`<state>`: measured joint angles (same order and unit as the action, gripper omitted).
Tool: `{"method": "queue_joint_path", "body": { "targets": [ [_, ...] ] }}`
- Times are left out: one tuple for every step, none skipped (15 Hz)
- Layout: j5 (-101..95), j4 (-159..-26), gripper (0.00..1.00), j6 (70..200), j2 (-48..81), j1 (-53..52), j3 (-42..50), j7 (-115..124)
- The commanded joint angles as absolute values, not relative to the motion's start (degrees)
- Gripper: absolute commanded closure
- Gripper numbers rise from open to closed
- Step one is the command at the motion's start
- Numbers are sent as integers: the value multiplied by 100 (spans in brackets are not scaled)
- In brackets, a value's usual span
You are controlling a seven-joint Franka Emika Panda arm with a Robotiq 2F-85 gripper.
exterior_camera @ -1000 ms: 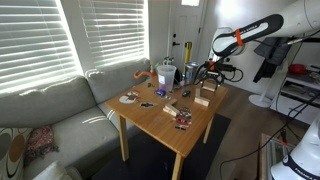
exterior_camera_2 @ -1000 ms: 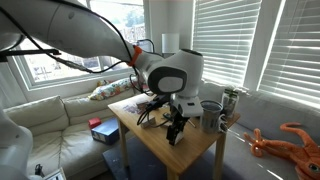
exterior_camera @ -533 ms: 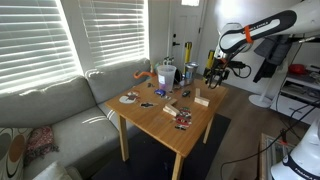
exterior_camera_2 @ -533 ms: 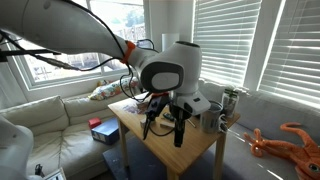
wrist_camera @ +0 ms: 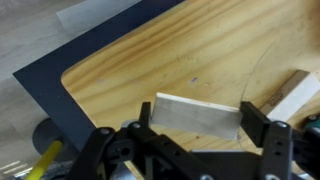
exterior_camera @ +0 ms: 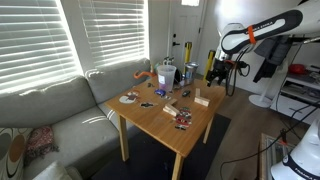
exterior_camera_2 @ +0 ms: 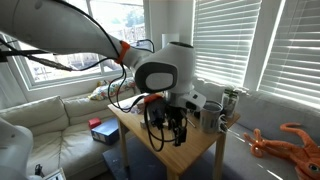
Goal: Unstack two wooden blocks then place the toy car on them
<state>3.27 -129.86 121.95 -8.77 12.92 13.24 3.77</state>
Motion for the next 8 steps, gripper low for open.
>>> {"method": "queue_joint_path", "body": {
  "targets": [
    [157,-13181,38,12157,-1101,1162,1245,-457],
    [118,-13191,38,12137,-1099,1120,1215,-676],
    [81,-13197,38,12126,-1091,1070,1182,-871],
    [20,-13196,38,12114,-1075,1023,1148,-1057],
    [-32,-13202,38,12107,-1067,968,1112,-1239],
    [-82,-13200,38,12095,-1058,916,1085,-1440],
    [-129,-13208,38,12096,-1055,867,1061,-1642],
    [-176,-13209,38,12093,-1042,819,1037,-1843]
  ]
}}
